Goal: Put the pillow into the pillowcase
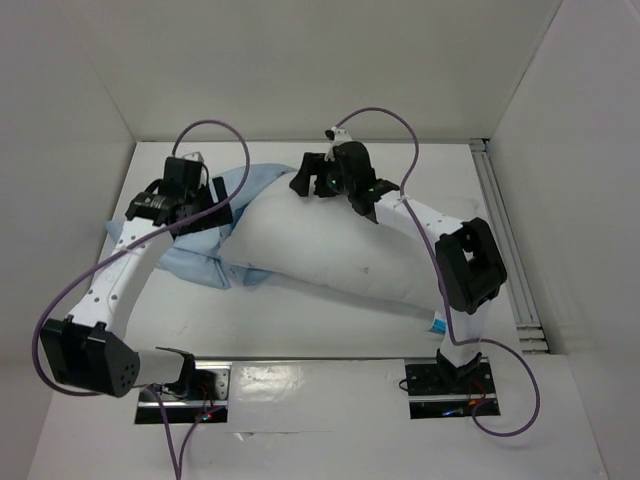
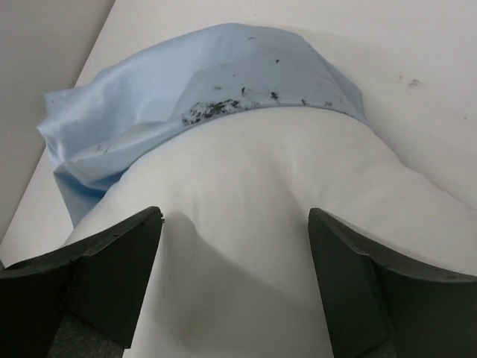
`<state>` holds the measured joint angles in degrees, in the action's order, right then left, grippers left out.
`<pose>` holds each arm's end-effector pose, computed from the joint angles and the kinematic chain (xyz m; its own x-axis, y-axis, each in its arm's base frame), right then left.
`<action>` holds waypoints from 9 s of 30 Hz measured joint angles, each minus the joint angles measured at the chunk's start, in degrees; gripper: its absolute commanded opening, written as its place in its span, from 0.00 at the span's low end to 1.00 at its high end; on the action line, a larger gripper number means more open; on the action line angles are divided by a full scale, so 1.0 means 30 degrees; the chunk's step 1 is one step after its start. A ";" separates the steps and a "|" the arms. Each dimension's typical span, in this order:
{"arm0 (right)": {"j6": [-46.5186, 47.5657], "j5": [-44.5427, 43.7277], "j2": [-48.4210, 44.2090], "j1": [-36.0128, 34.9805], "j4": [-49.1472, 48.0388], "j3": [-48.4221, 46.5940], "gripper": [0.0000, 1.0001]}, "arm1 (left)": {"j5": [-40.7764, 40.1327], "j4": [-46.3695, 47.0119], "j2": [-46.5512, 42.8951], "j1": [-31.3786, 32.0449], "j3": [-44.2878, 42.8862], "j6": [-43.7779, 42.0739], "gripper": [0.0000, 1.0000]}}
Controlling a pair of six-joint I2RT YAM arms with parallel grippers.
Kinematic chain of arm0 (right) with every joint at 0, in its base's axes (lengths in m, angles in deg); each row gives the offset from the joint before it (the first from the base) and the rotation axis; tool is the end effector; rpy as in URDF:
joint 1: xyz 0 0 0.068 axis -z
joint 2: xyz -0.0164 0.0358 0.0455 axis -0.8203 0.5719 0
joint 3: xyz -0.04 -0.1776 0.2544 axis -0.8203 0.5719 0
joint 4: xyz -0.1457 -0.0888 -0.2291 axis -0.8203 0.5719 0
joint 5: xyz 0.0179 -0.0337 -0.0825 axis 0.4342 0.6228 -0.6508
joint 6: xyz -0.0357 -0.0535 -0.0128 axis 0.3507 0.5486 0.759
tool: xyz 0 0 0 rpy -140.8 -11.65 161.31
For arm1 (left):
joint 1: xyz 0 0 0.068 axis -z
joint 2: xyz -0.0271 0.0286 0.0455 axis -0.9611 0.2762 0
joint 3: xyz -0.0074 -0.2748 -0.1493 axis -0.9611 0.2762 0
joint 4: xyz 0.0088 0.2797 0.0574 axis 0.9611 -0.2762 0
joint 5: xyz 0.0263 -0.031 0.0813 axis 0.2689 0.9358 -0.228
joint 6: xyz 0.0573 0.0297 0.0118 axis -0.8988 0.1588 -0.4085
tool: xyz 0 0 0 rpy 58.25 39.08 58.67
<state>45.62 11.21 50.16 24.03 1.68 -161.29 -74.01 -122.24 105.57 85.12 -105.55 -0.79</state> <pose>0.4183 0.2624 0.2978 -0.5488 0.1478 -0.8228 -0.4569 0.7712 0.4433 0.3023 -0.0515 0.3782 -0.6555 -0.3502 -0.6691 -0.2574 0.9365 -0.2380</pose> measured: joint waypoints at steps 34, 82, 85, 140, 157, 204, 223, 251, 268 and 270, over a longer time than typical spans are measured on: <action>0.5093 -0.9049 -0.0423 -1.1766 0.4903 -0.0007 0.98 | 0.5472 0.7337 0.0291 -0.3767 0.7868 0.3614 0.00; 0.2098 -0.5217 -0.3483 -0.7395 0.0838 0.2557 0.80 | 1.0091 -0.0073 0.0510 -0.3774 -0.1078 -0.0495 0.76; 0.2127 -0.5821 -0.5544 -0.7249 0.1064 0.2987 0.87 | 0.9865 -0.0342 0.1129 -0.3774 -0.2390 -0.1013 0.66; -0.2317 -0.6113 -0.8488 -0.2433 0.7650 0.4998 0.15 | 0.2841 -0.2834 0.8335 0.7402 -0.8517 -0.1501 0.72; -0.1005 -1.0739 -1.0083 -0.0503 1.0579 0.1304 1.00 | -0.0605 -0.2514 1.1154 0.5442 -1.7048 -0.1945 0.71; -0.3388 -0.3512 -1.5606 0.7053 0.8706 1.1016 0.78 | 0.3220 -0.2535 1.4134 0.9085 -1.8455 -0.1982 1.00; 0.1158 -0.3475 -1.2560 0.3504 1.1278 0.0991 1.00 | -0.8568 0.0291 -0.4014 0.7905 0.5384 0.5778 0.97; 0.1894 -0.5909 -1.1198 -0.0801 1.4666 0.2178 1.00 | -0.5974 1.5620 0.1275 0.2412 1.2670 0.4597 0.86; 0.2310 -0.5909 -1.1300 -0.0816 1.5540 0.2178 1.00 | -0.4546 1.7194 0.2907 0.0816 1.2247 0.4124 0.23; 0.2674 -0.5472 -1.1213 -0.0845 1.5584 0.2178 1.00 | -0.4393 1.7078 0.2892 0.0816 1.1992 0.4138 0.00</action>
<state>53.64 -5.21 16.52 21.49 48.43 -154.76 -87.19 -71.01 114.25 87.57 -69.57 11.63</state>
